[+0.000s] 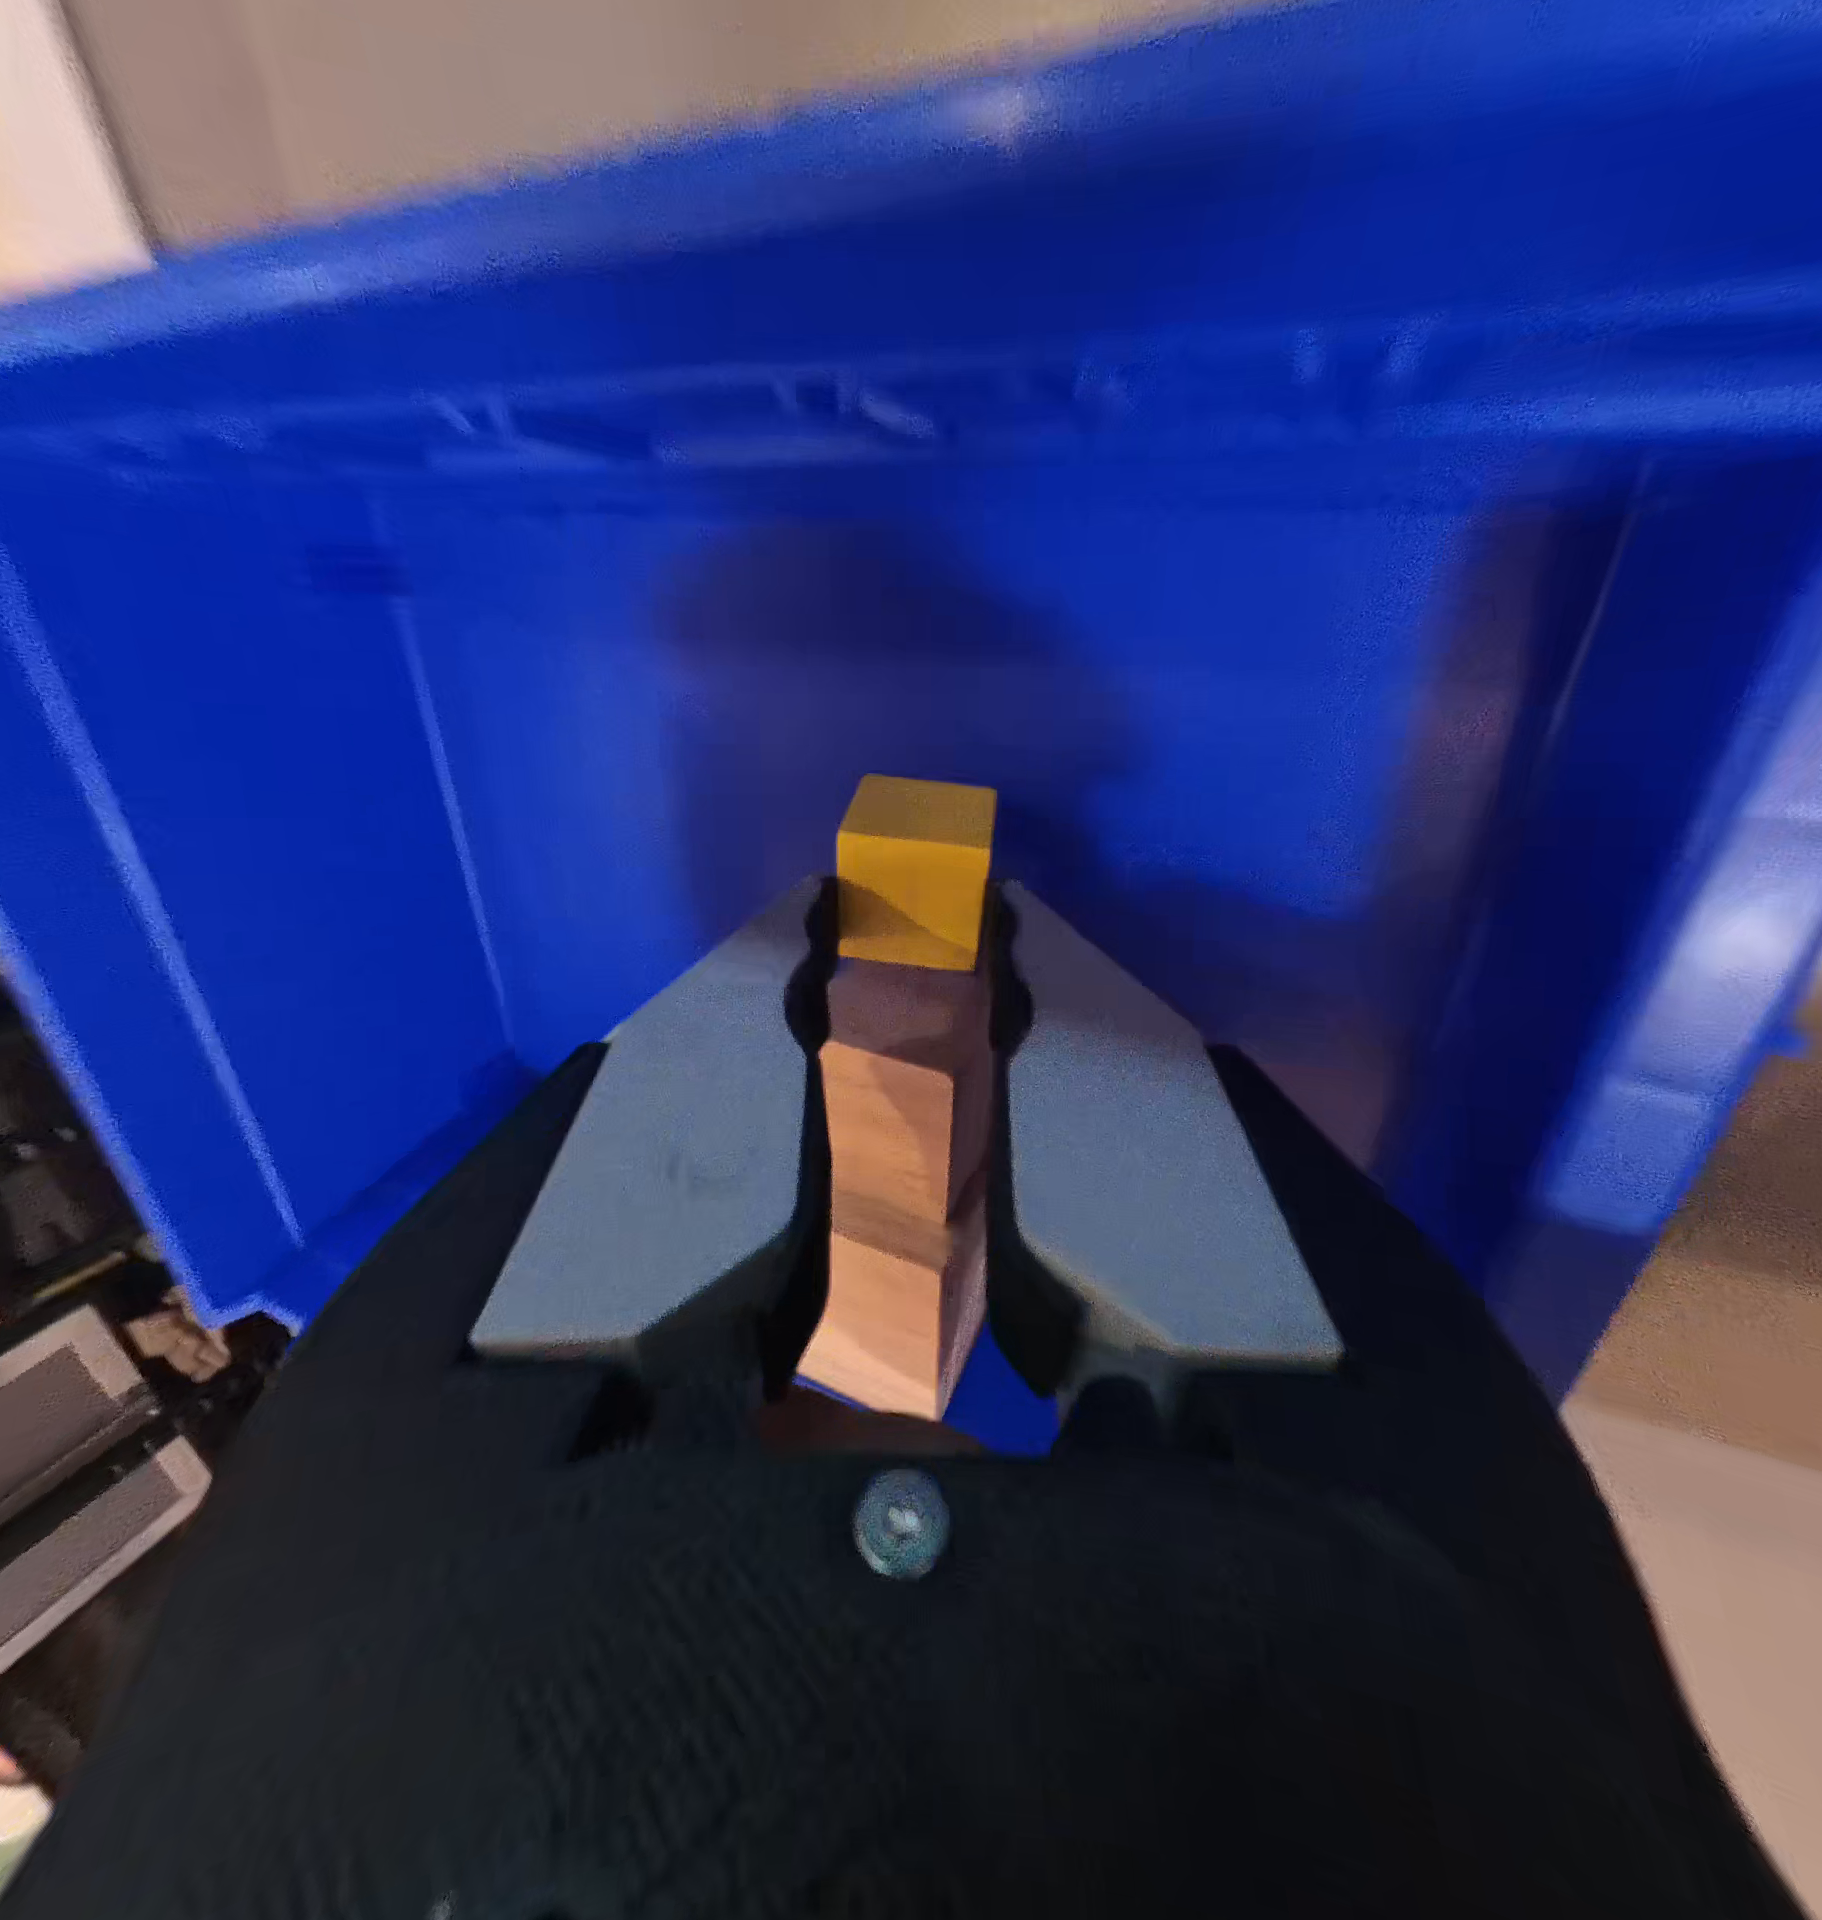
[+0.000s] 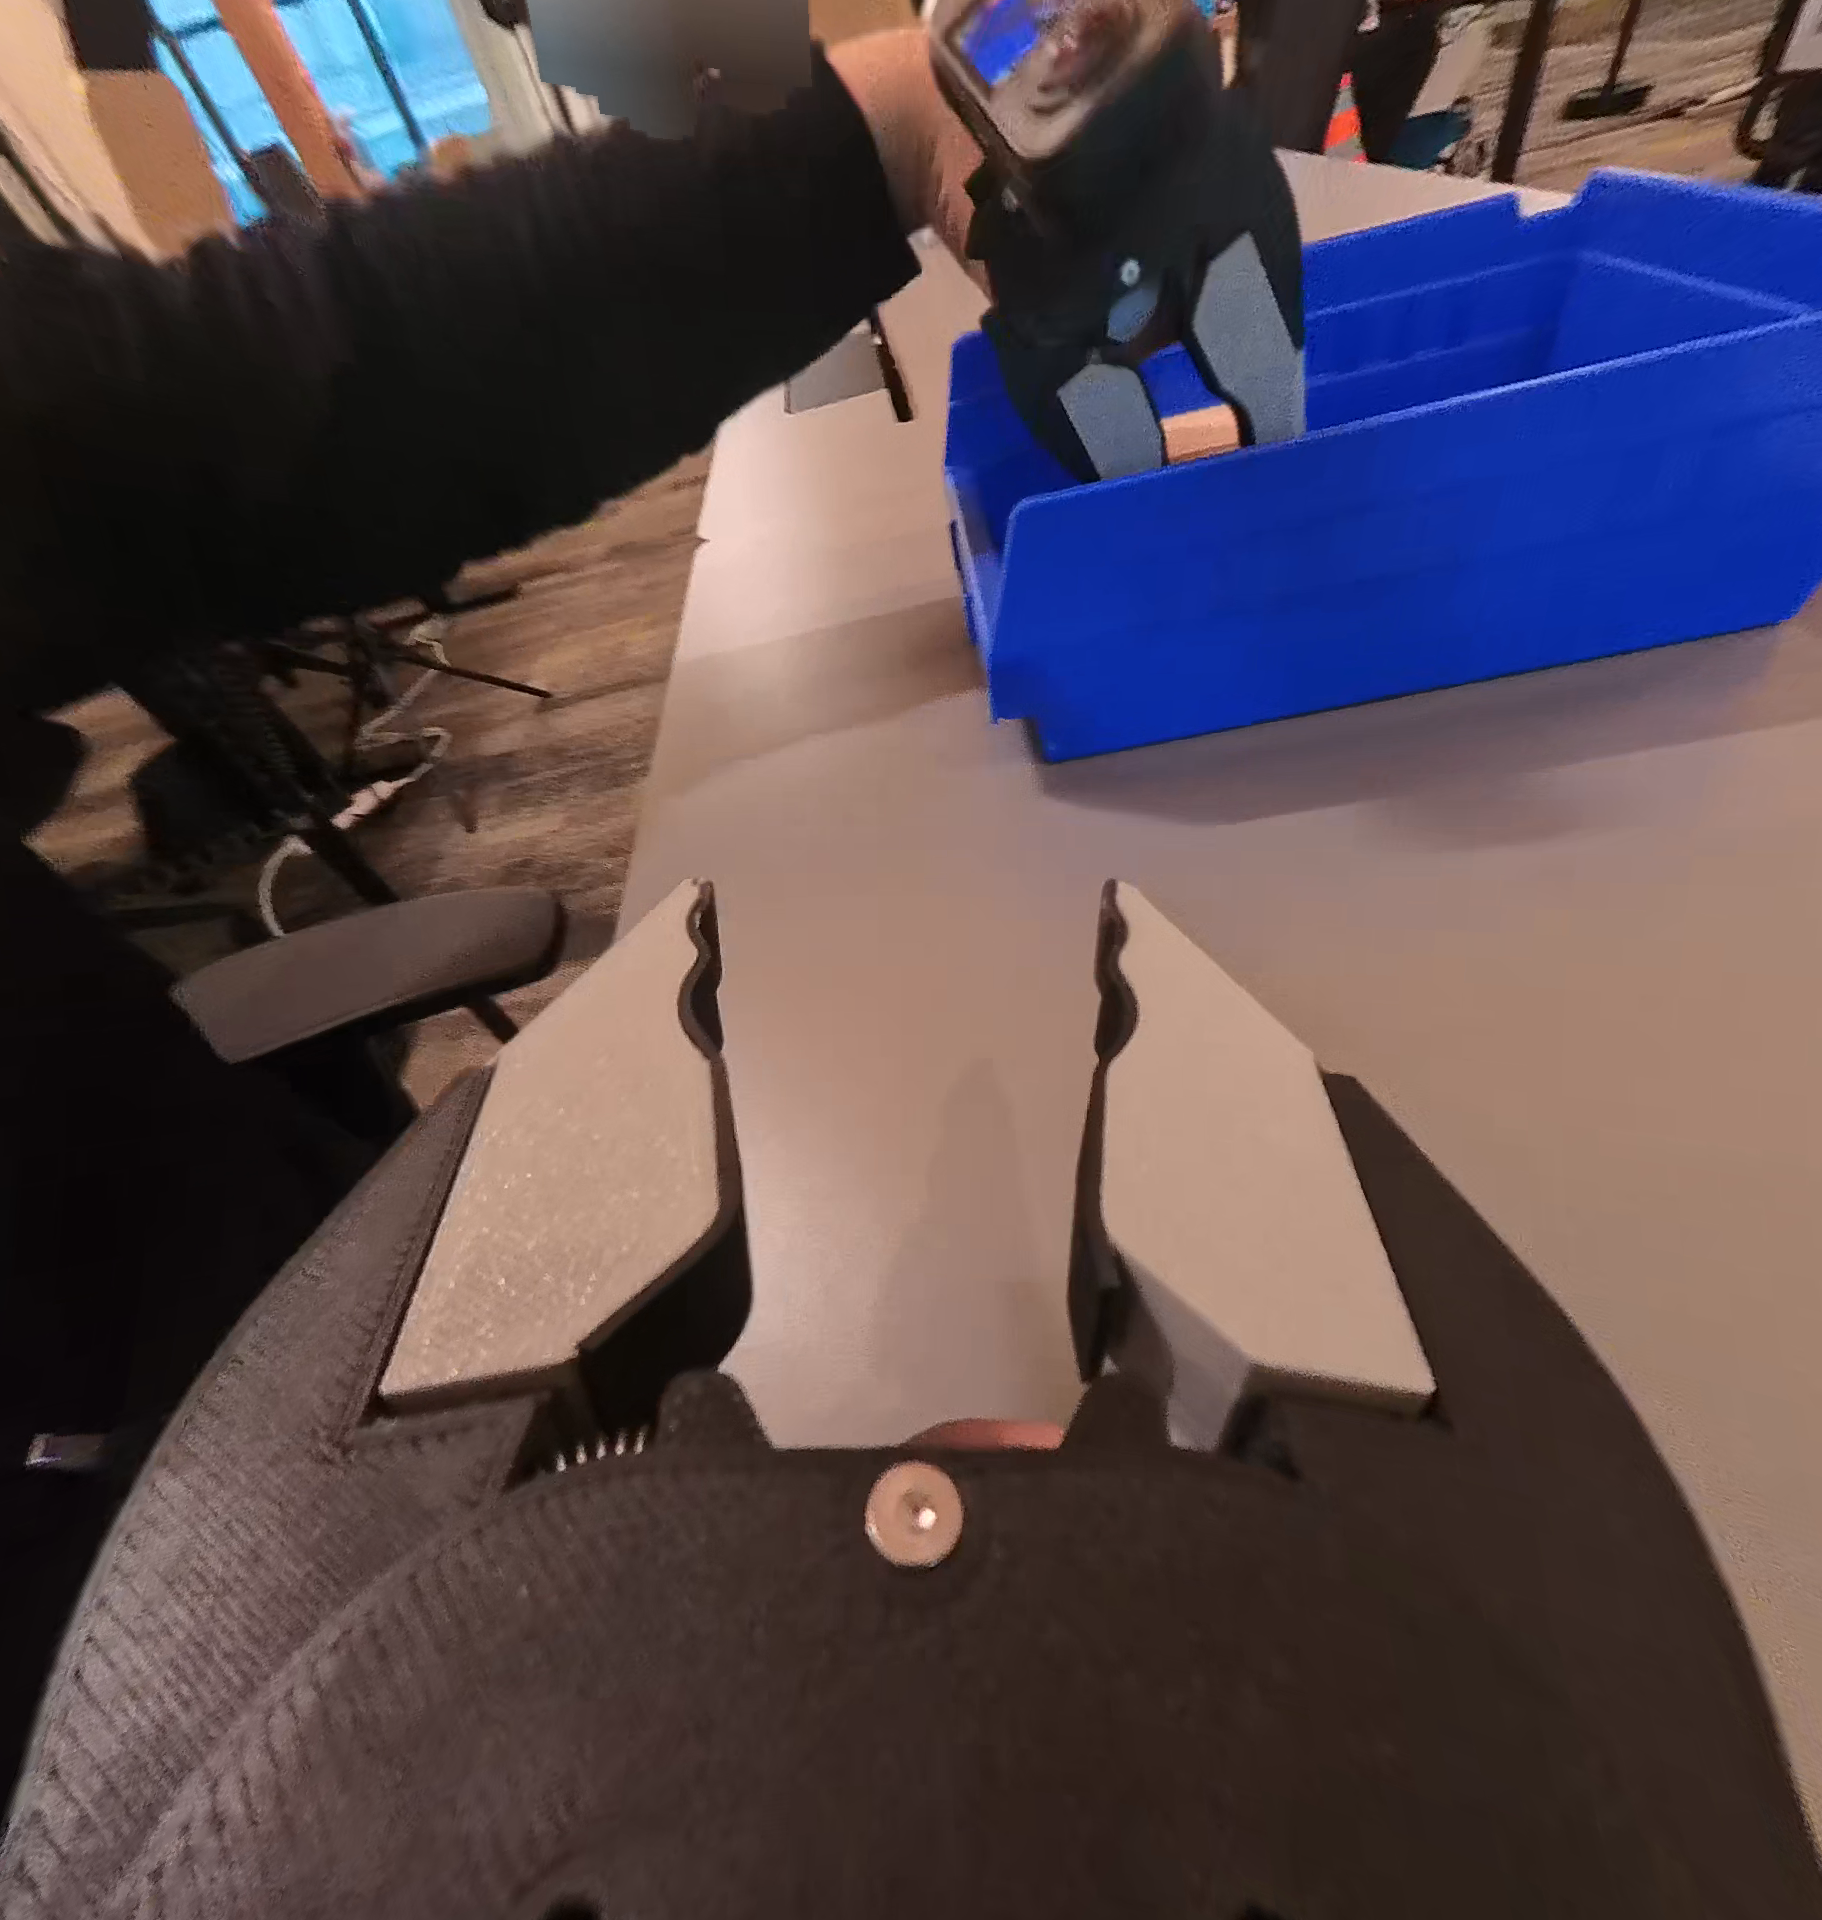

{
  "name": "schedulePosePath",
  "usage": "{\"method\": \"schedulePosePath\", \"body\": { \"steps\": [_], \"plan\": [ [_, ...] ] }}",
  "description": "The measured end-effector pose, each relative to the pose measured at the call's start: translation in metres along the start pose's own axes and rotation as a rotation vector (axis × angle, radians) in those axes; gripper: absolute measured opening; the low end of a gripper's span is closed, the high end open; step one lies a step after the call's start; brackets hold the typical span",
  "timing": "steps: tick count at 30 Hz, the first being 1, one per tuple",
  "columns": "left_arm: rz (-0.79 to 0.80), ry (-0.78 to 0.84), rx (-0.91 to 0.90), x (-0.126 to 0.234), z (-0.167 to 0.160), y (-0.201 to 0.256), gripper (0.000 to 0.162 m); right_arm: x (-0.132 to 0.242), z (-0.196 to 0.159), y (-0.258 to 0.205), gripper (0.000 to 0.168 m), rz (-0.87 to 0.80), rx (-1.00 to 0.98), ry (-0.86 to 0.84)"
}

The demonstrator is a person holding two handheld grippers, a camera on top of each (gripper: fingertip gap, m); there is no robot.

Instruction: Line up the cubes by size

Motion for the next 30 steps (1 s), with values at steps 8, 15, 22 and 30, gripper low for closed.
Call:
{"method": "schedulePosePath", "body": {
  "steps": [8, 15, 22, 30],
  "plan": [
    [0.394, 0.433, 0.17, 0.081, 0.039, 0.007, 0.026, 0.0, 0.008, -0.015, 0.067, 0.158, -0.104, 0.075],
    [0.497, 0.91, 0.131, 0.172, 0.137, 0.07, 0.025, 0.0, 0.042, -0.041, 0.056, 0.397, -0.322, 0.261],
    [0.507, 1.051, 0.072, 0.19, 0.194, 0.1, 0.025, -0.005, 0.053, -0.063, 0.066, 0.344, -0.307, 0.232],
    [0.466, 1.087, 0.073, 0.18, 0.215, 0.109, 0.025, 0.002, 0.055, -0.073, 0.027, 0.452, -0.37, 0.281]
  ]
}}
Point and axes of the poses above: each gripper's, where its closed fingertips meet, x back along the fingers, z out of its top, y = z × x across the jaws, the point moved 3 cm from there along x, back along the fingers, and after that the axes turned 7 degrees about z, right-handed, at the moved point
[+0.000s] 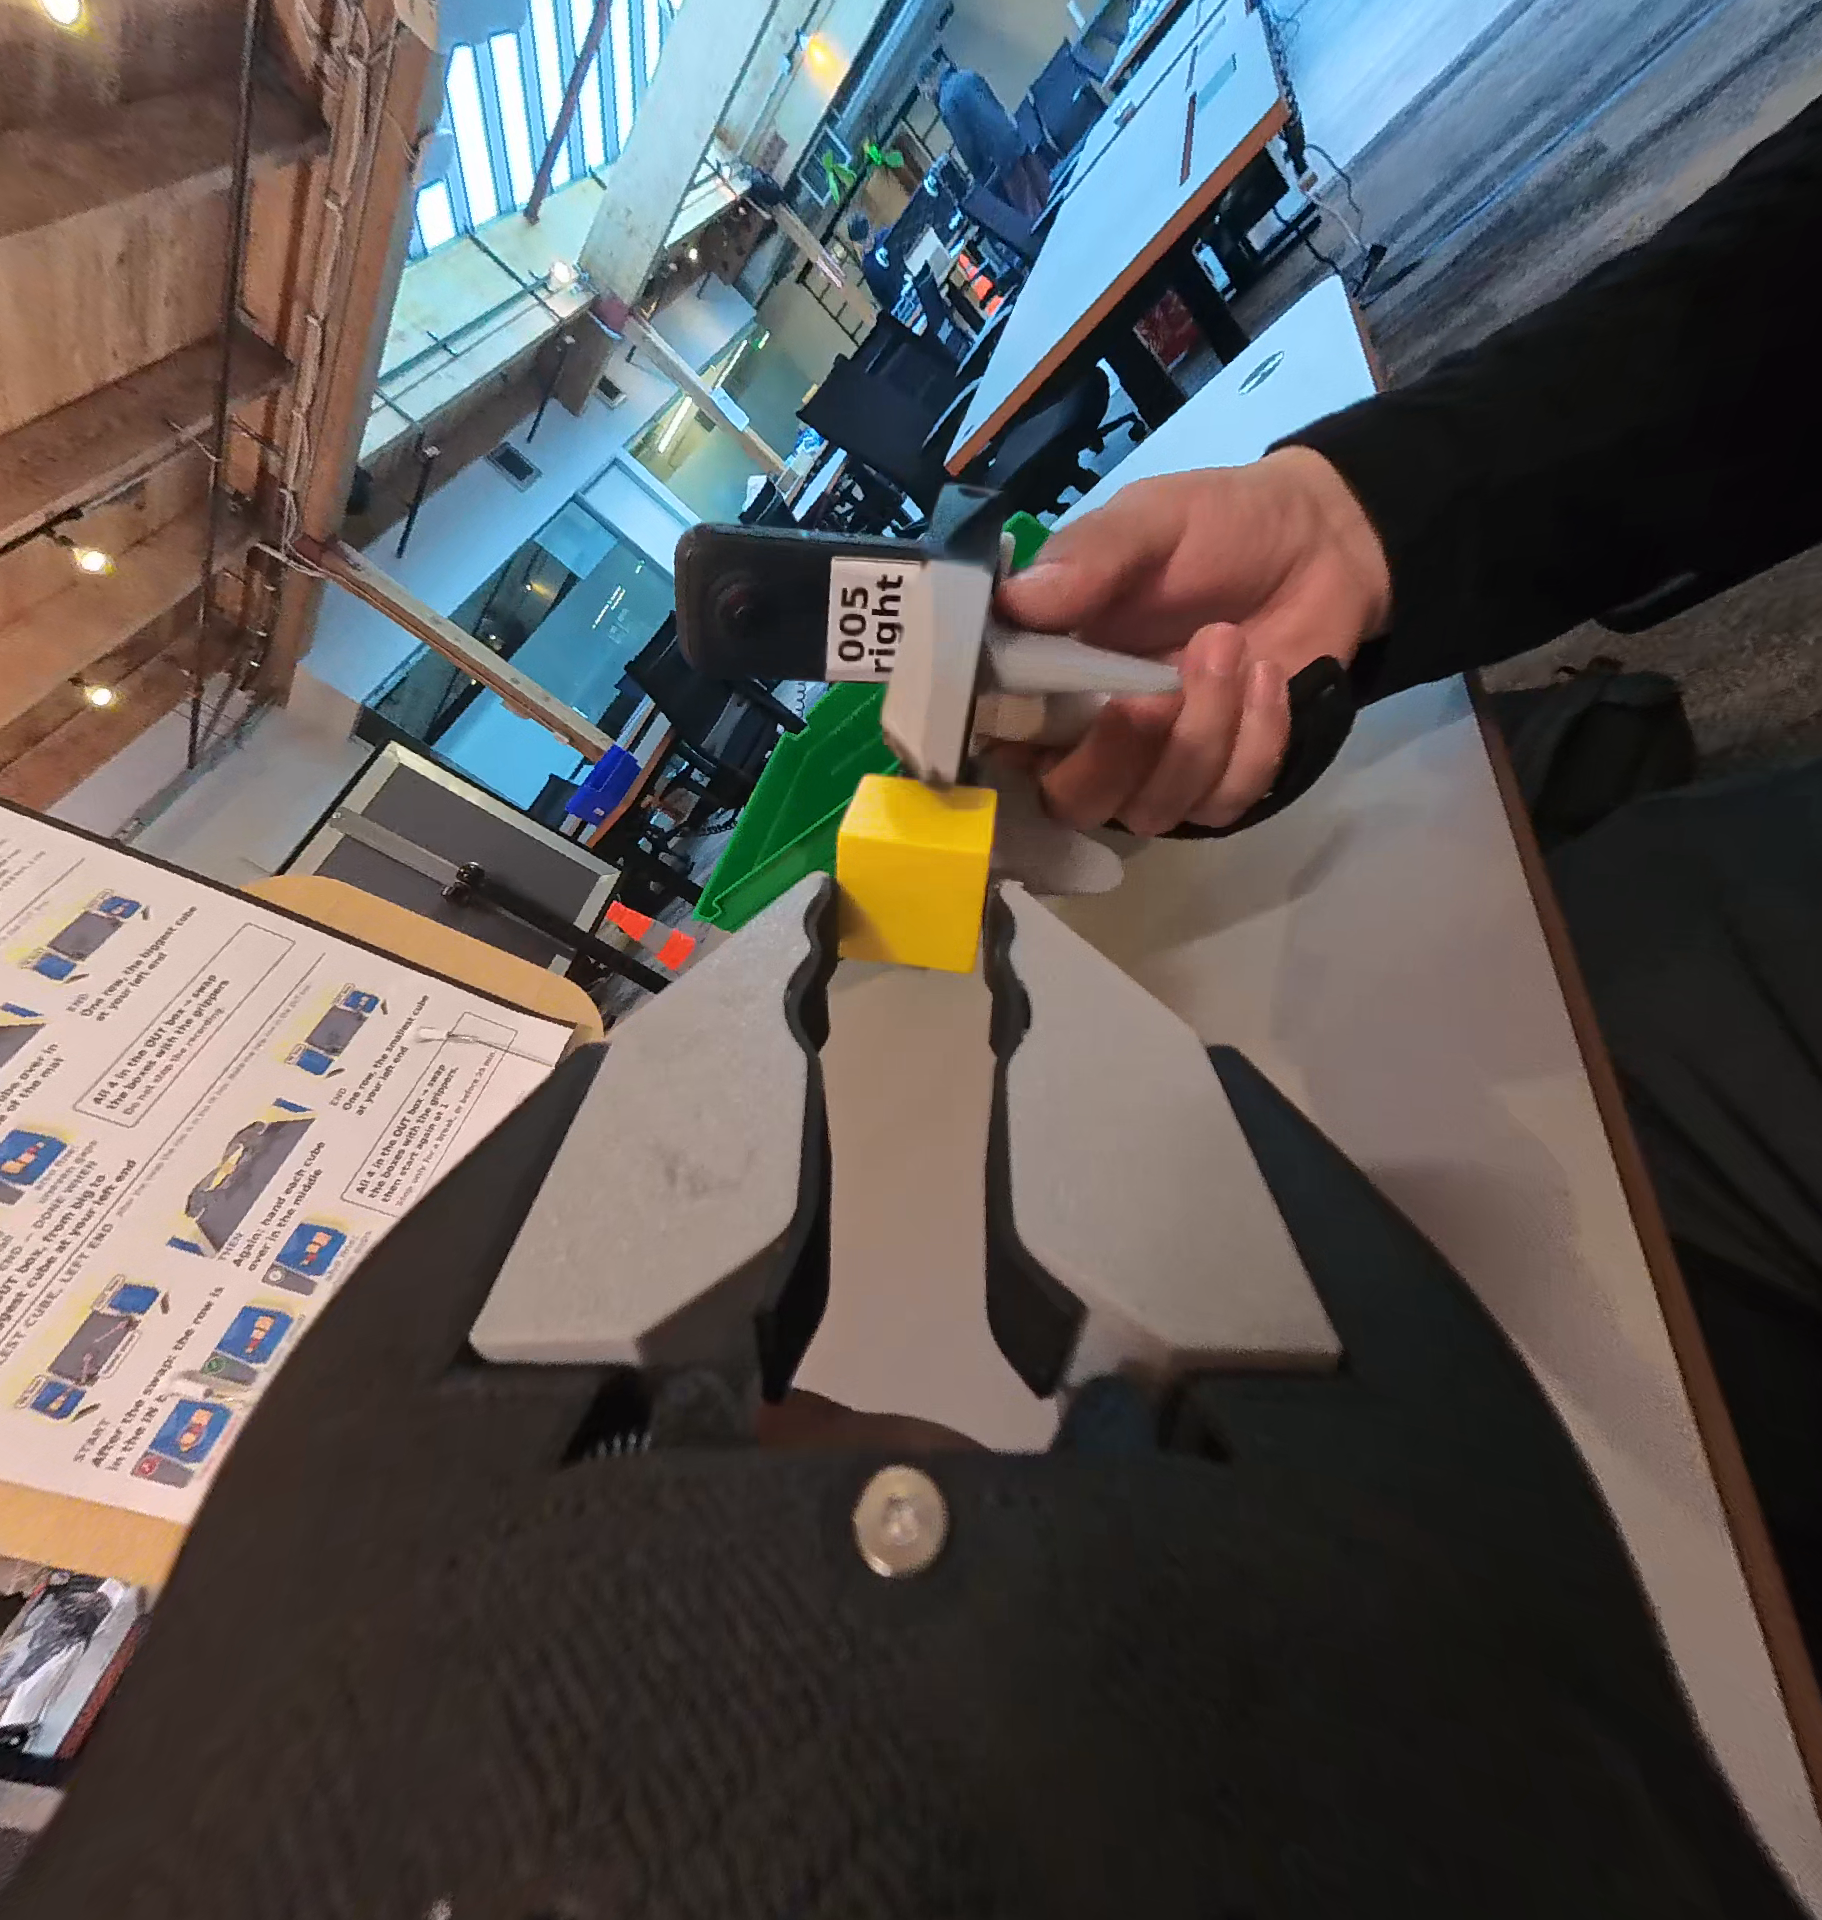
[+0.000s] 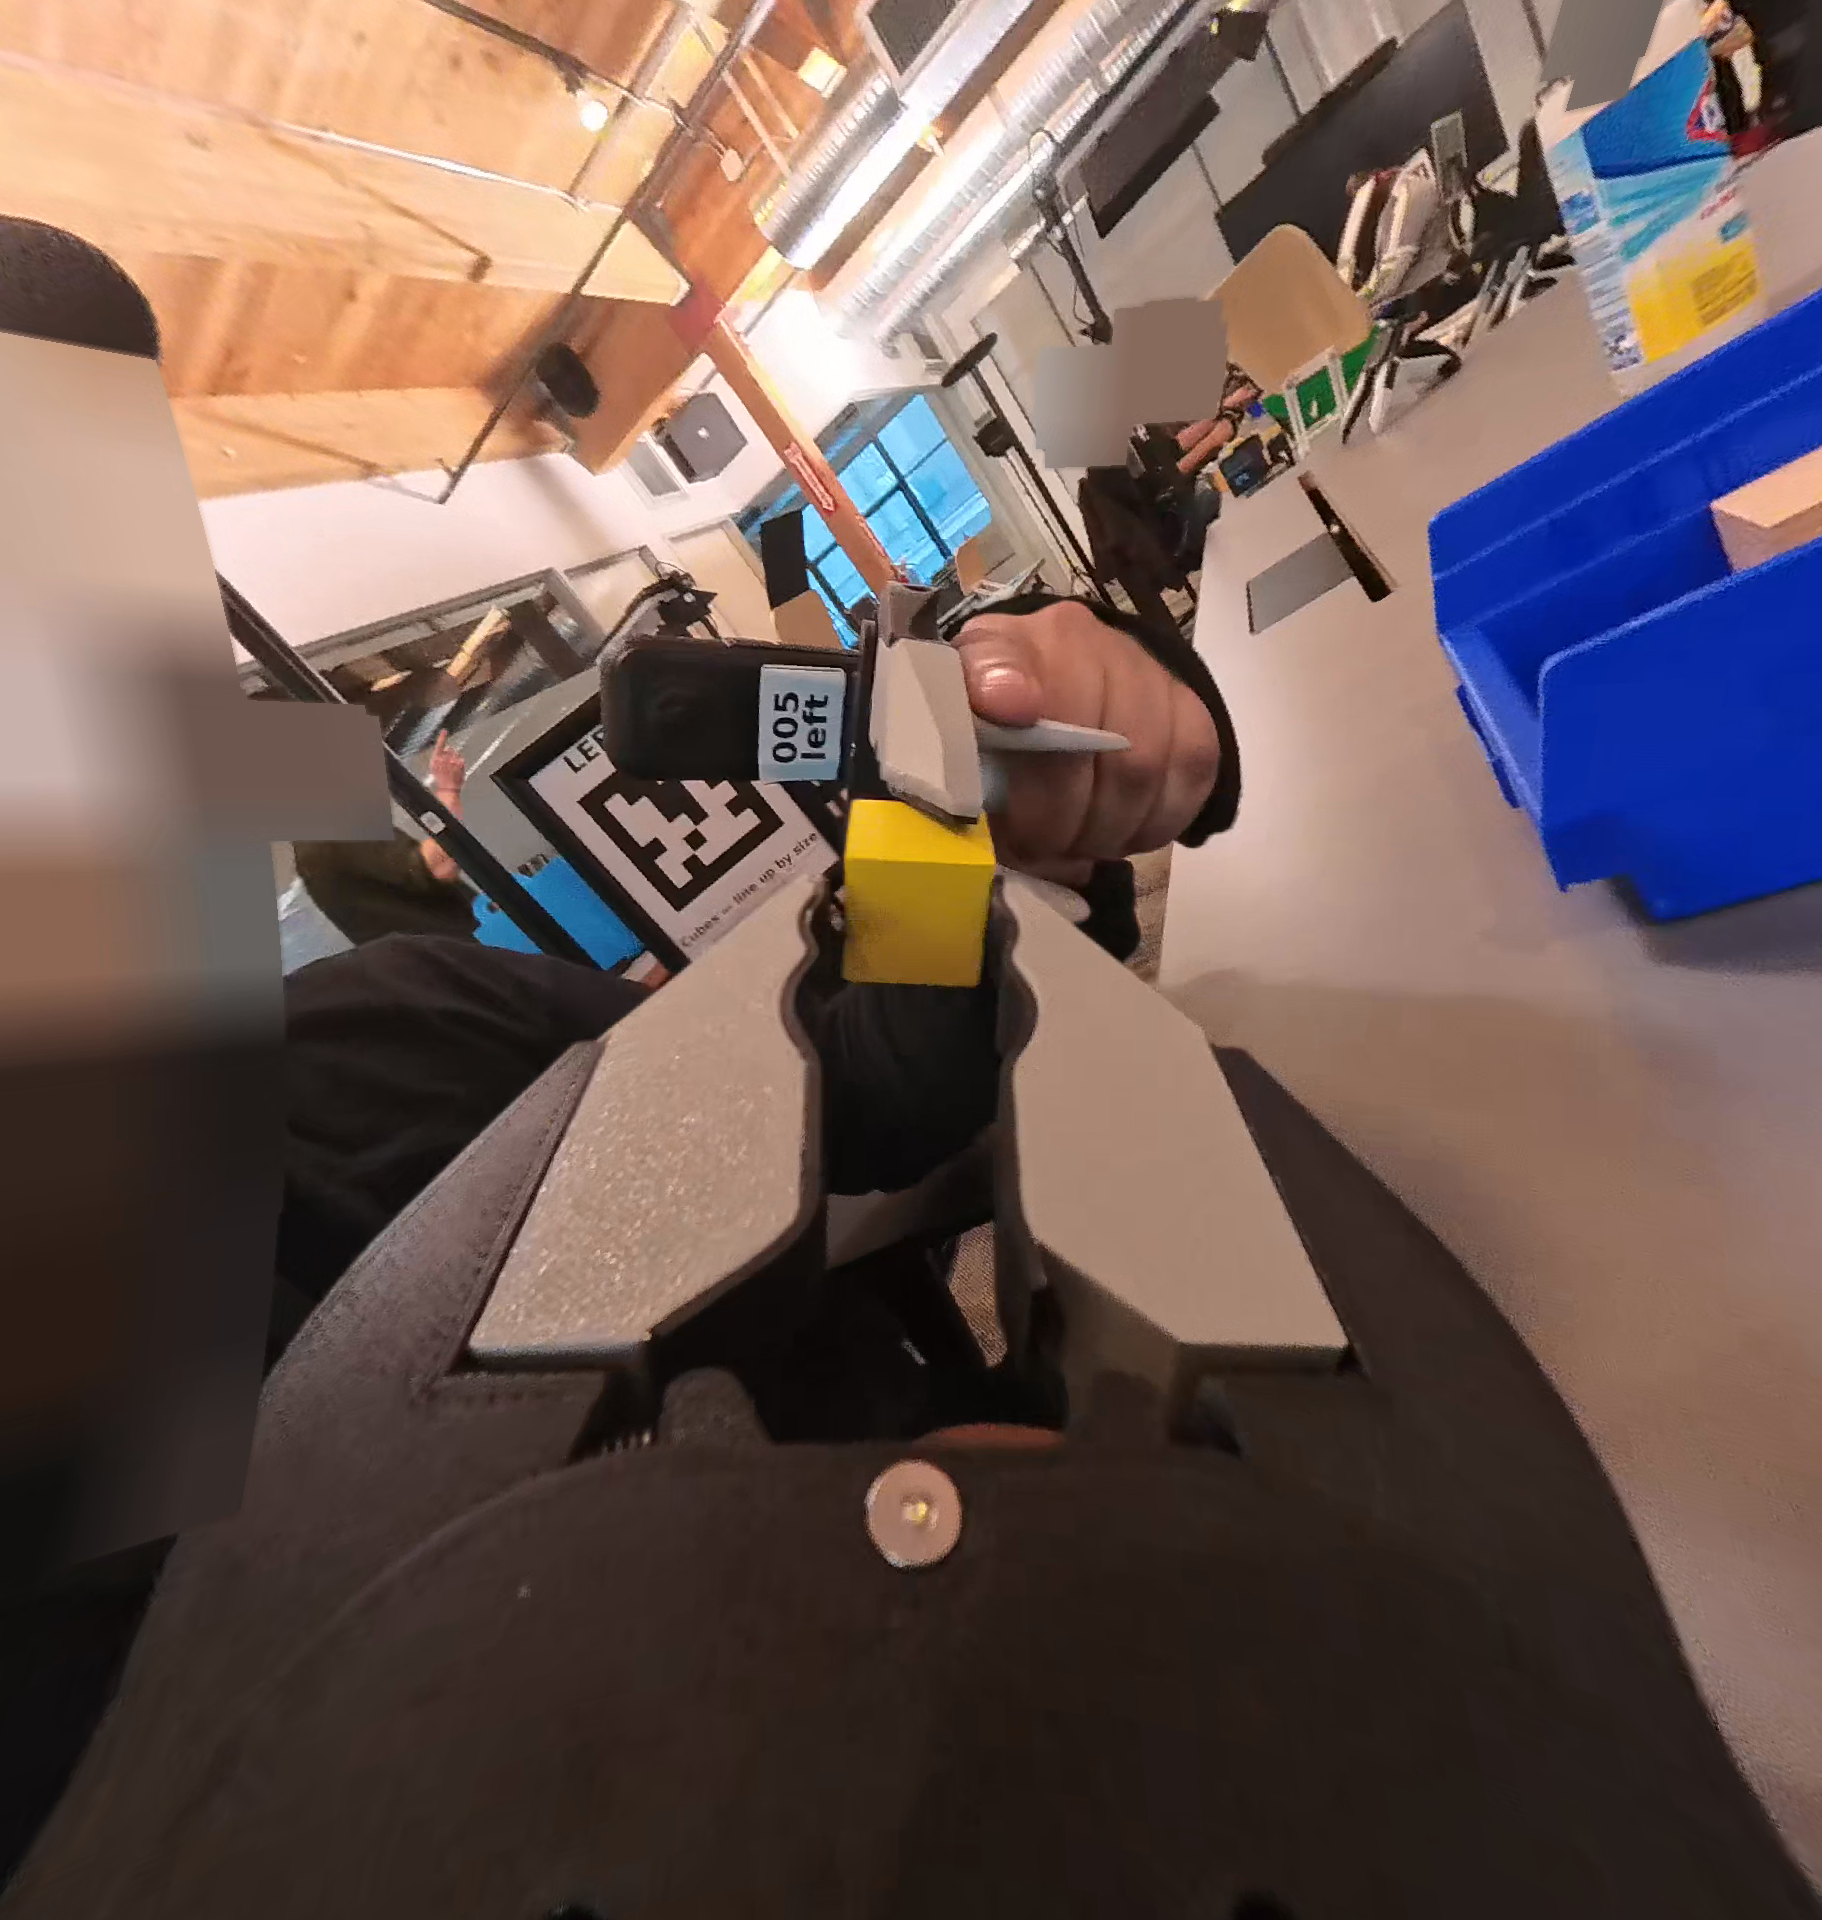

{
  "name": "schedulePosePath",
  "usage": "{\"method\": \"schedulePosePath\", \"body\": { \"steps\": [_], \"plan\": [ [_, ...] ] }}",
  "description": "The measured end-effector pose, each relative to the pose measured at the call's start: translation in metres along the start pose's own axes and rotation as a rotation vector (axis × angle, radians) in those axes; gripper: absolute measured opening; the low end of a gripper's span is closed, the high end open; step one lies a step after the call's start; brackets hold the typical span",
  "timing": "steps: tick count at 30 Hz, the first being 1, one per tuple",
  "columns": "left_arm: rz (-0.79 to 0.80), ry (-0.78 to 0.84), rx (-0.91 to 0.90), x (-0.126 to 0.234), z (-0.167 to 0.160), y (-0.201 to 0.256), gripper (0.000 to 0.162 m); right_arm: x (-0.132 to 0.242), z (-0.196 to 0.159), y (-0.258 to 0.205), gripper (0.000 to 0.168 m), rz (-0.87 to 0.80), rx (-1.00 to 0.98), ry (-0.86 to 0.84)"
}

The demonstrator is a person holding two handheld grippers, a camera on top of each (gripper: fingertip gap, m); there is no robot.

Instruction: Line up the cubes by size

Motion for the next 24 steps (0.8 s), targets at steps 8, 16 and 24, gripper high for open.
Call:
{"method": "schedulePosePath", "body": {
  "steps": [8, 16, 24],
  "plan": [
    [0.01, -0.017, 0.056, 0.001, -0.009, 0.005, 0.026, 0.002, -0.004, 0.007, 0.024, -0.054, -0.001, -0.028],
    [0.065, 0.08, 0.184, 0.048, 0.005, -0.023, 0.0, 0.111, 0.056, -0.023, 0.024, -0.484, 0.418, -0.162],
    [0.103, 0.0, 0.13, 0.062, -0.005, -0.031, 0.005, 0.302, 0.067, 0.031, 0.024, -1.074, 0.362, -0.835]
  ]
}}
Point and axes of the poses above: each gripper's, where its closed fingertips meet, x back along the fingers, z out of its top, y = z × x across the jaws, the point moved 3 cm from there along x, back along the fingers, and after that the axes turned 7 degrees about z, right-handed, at the moved point
